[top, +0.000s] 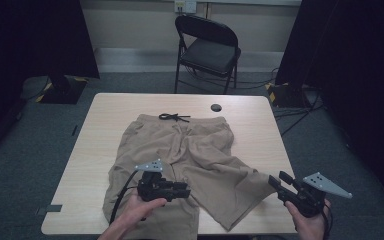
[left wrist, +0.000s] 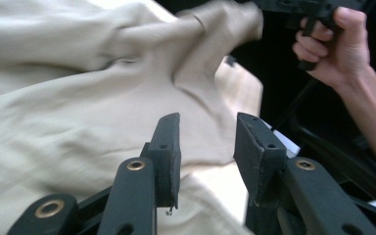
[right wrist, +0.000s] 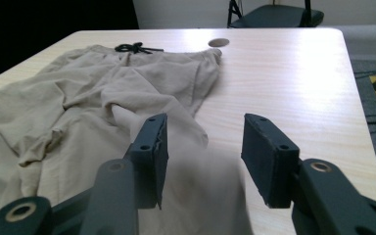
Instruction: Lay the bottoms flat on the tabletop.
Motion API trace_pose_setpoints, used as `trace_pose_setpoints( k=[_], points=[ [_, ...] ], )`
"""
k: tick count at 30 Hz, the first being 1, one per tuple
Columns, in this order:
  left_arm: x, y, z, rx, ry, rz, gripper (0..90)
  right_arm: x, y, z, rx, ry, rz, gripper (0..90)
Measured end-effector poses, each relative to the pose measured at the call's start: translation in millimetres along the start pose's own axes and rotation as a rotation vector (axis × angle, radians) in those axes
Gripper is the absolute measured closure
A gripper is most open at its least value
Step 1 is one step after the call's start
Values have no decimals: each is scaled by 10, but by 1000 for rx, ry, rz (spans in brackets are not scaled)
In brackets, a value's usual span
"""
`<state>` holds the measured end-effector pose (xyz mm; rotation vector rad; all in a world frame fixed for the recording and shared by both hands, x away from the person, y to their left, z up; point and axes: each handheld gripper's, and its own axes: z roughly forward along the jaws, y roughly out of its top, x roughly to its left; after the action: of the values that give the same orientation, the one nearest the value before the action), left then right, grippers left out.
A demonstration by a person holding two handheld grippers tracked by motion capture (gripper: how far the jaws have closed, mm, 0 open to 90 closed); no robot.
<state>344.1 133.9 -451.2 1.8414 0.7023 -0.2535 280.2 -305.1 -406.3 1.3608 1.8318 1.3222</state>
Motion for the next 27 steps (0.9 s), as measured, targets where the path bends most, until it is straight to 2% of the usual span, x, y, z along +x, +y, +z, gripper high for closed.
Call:
trace_pose_setpoints(
  k=[2, 4, 5, 7, 9, 11, 13, 16, 18, 21, 22, 27],
  points=[
    [60, -26, -80, -7, 27, -6, 624, -19, -10, 20, -1, -12, 4, 503],
    [124, -59, -161, -4, 54, -13, 625, -17, 7, 46, -10, -1, 14, 509],
    [168, -83, -208, 2, 77, -22, 631, 7, 17, 62, -10, 15, 4, 541],
    [236, -110, -273, 20, 122, -11, 643, 118, 24, 117, -12, 69, -35, 613],
    [323, -144, -347, 16, 144, -27, 655, 252, 1, 217, 26, 128, -67, 688],
    [394, -185, -414, 17, 172, -40, 663, 353, -69, 361, 64, 186, -57, 741],
    [451, -242, -465, 13, 194, -55, 654, 439, -166, 519, 115, 216, -69, 761],
    [518, -314, -515, 36, 227, -58, 643, 519, -314, 736, 169, 281, -47, 777],
    [548, -346, -543, 49, 250, -57, 633, 581, -399, 856, 234, 272, -82, 777],
    [590, -386, -581, 66, 278, -53, 605, 637, -491, 971, 293, 292, -104, 764],
    [599, -397, -594, 82, 305, -44, 594, 661, -515, 1000, 312, 285, -122, 754],
    [657, -472, -687, 86, 348, -50, 544, 708, -584, 1057, 362, 255, -176, 720]
  ],
)
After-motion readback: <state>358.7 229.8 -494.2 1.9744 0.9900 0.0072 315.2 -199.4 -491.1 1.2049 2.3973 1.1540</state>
